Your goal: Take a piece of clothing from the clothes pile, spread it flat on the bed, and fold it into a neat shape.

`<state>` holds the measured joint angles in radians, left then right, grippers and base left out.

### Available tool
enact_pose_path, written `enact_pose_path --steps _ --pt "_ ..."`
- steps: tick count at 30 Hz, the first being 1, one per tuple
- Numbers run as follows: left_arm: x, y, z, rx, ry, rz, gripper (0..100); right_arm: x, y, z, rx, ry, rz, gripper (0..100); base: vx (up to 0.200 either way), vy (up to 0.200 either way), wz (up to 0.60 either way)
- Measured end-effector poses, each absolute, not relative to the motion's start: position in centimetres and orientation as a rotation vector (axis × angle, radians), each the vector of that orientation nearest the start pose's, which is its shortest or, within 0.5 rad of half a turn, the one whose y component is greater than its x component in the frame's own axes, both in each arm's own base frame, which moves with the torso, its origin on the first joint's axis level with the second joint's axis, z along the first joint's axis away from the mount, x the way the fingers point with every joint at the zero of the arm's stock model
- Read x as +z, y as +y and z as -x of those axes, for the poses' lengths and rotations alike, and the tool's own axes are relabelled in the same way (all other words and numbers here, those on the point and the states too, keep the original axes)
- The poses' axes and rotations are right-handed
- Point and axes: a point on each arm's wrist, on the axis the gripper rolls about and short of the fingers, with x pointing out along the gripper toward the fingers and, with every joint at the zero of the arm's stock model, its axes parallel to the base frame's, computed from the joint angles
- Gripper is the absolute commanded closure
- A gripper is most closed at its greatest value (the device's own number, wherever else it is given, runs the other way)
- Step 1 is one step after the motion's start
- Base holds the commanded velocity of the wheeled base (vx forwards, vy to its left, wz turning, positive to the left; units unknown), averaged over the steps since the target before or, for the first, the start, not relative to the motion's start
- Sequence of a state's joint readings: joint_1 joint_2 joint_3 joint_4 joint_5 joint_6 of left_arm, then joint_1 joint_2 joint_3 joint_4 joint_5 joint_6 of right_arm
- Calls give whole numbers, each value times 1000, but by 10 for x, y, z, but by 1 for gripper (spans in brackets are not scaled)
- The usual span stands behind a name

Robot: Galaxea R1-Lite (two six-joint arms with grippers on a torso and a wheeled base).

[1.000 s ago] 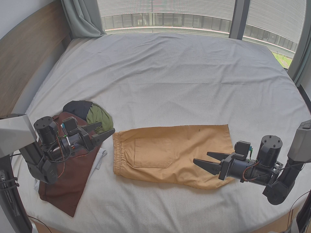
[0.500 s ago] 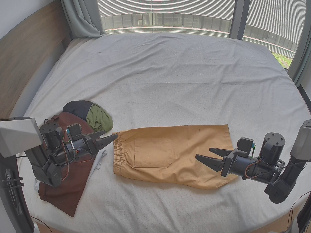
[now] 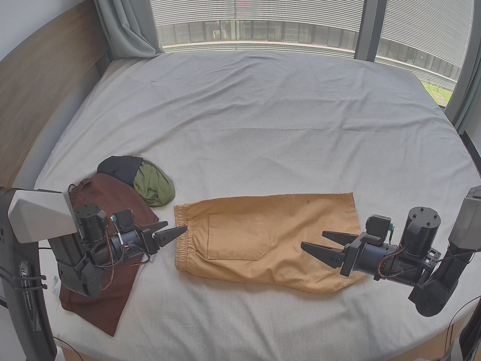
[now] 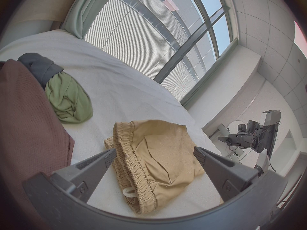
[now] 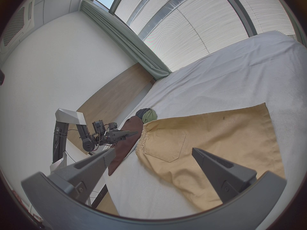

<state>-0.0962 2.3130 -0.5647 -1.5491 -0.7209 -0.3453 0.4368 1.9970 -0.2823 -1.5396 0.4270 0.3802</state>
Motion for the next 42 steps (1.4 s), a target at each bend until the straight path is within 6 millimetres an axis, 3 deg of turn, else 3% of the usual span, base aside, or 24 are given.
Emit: enact_pose_path --steps 6,25,42 --pt "5 -54 -338 -689 357 388 0 71 125 -243 818 346 -354 0 0 0 0" --pt "-36 -71 -336 -687 479 412 0 66 127 -245 821 362 -353 0 0 0 0" --pt "-43 -90 -347 -641 505 538 0 66 126 -245 817 360 -353 0 0 0 0"
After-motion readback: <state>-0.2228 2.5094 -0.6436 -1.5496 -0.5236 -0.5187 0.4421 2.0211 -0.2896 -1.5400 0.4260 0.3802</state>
